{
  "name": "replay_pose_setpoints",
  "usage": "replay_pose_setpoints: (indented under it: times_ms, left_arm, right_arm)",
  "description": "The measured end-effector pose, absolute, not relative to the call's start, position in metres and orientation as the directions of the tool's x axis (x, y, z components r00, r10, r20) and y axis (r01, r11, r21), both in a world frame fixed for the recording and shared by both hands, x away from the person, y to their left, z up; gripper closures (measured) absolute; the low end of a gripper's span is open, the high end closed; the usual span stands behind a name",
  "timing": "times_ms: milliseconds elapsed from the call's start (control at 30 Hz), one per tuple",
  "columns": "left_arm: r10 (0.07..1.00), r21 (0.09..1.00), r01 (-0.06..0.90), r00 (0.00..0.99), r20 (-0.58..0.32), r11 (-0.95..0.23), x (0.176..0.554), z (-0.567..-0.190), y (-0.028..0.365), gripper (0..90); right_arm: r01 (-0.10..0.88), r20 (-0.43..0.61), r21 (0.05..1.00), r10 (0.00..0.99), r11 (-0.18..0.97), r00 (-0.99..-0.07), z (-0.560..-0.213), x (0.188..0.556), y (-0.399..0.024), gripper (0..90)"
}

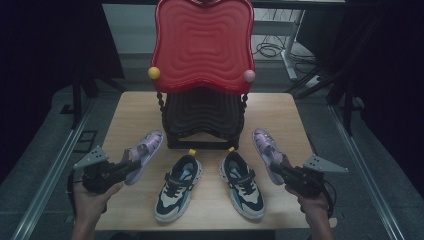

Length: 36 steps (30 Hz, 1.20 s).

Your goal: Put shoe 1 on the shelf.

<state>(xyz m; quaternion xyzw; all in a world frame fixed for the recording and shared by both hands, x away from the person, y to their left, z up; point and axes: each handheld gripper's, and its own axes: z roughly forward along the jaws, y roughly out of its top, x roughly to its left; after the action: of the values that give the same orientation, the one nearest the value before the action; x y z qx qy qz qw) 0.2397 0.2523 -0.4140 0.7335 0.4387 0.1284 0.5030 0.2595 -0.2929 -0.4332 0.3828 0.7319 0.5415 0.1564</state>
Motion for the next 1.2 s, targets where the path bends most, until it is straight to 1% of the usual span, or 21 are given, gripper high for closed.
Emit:
replay_pose_setpoints:
  times_ms: [233,433,933,1200]
  left_arm:
    - [0.768,0.860,0.499,0.591,-0.248,-0.106,0.241,-0.411,0.247,86.3]
    - [0.753,0.866,0.487,0.612,-0.242,-0.117,0.246,-0.407,0.238,86.3]
    - [0.733,0.872,0.473,0.636,-0.240,-0.125,0.263,-0.403,0.218,86.3]
    - [0.727,0.880,0.454,0.650,-0.222,-0.137,0.272,-0.401,0.203,86.3]
  right_arm:
    - [0.373,0.178,0.918,0.702,0.133,-0.689,-0.430,0.263,-0.280,85.5]
    - [0.370,0.191,0.920,0.678,0.128,-0.710,-0.429,0.264,-0.273,85.4]
    - [0.355,0.188,0.924,0.641,0.141,-0.744,-0.425,0.276,-0.251,85.5]
    - [0.353,0.189,0.925,0.632,0.143,-0.751,-0.422,0.284,-0.238,85.5]
